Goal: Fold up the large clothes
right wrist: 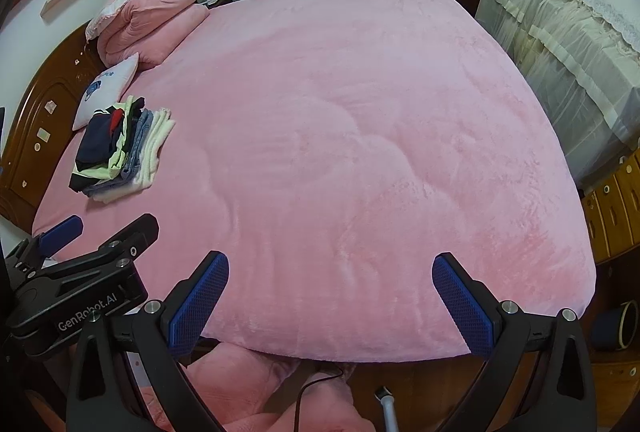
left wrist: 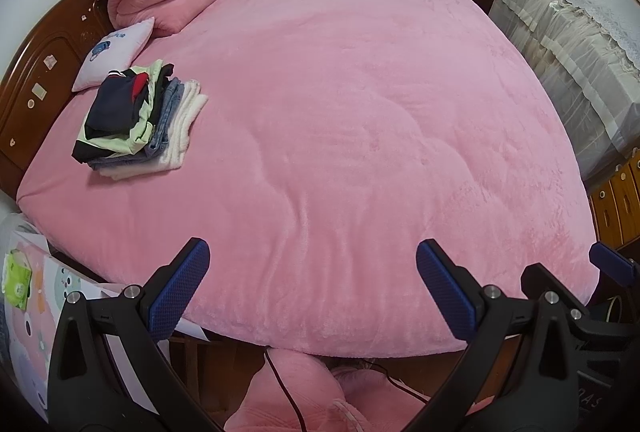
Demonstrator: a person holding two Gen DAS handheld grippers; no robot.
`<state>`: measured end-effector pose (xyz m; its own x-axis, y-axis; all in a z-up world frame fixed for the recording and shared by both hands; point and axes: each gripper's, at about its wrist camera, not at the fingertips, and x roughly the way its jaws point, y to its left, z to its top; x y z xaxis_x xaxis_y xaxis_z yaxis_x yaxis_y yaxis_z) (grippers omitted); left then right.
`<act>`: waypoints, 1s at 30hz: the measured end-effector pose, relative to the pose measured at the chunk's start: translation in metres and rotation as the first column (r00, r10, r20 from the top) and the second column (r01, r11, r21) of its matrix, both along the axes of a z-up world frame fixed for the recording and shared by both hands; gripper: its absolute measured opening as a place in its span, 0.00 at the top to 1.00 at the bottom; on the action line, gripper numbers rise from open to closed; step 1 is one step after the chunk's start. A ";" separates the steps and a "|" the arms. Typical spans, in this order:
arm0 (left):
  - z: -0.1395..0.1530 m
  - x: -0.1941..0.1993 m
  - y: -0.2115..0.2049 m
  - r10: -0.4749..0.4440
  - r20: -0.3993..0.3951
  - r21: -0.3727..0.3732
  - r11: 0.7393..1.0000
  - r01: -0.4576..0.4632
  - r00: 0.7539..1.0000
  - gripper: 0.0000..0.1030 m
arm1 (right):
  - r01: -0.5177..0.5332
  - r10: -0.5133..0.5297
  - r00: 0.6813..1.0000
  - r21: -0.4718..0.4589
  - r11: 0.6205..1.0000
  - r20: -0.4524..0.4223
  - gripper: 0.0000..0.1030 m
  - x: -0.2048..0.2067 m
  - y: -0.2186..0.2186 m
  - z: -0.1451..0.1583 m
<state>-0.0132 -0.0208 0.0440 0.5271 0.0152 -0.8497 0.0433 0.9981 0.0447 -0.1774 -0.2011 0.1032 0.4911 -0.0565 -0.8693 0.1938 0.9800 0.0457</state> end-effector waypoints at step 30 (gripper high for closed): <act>-0.006 0.005 0.006 -0.020 -0.013 -0.009 1.000 0.019 1.000 0.01 | 0.024 -0.024 1.000 -0.013 1.000 -0.004 0.00 -0.008 0.001 -0.008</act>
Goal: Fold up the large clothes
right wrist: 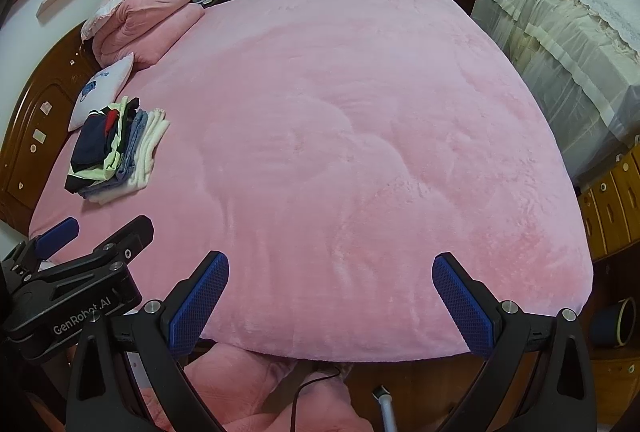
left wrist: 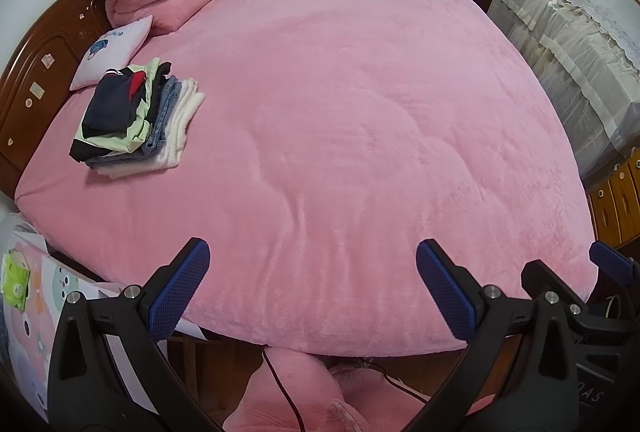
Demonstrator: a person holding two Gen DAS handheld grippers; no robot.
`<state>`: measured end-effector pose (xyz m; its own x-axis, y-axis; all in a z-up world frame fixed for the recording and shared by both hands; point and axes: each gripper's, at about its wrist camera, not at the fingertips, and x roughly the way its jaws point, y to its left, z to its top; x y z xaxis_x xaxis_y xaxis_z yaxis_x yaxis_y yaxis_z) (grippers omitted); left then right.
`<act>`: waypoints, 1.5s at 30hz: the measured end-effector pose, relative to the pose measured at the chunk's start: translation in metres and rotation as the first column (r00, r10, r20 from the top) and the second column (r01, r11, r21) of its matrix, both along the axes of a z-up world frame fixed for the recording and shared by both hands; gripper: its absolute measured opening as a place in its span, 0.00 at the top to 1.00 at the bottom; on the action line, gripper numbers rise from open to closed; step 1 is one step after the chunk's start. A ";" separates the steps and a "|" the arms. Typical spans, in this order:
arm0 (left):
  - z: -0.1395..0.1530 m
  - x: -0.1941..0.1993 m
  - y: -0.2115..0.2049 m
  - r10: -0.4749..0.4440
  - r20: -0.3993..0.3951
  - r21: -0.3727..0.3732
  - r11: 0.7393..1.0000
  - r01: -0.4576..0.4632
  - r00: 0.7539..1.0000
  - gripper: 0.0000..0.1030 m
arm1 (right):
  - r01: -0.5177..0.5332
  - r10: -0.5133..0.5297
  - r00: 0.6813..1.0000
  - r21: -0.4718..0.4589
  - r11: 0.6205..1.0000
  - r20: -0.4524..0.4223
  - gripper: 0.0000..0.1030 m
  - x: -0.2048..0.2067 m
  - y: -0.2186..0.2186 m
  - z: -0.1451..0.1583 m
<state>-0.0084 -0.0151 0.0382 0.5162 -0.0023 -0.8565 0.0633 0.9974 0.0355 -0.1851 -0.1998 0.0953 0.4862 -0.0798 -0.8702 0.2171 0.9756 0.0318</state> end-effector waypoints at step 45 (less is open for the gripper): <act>-0.007 -0.002 0.010 -0.049 -0.021 -0.020 0.999 0.049 0.999 0.01 | 0.024 -0.024 1.000 -0.022 0.999 -0.010 0.00 0.001 -0.017 -0.002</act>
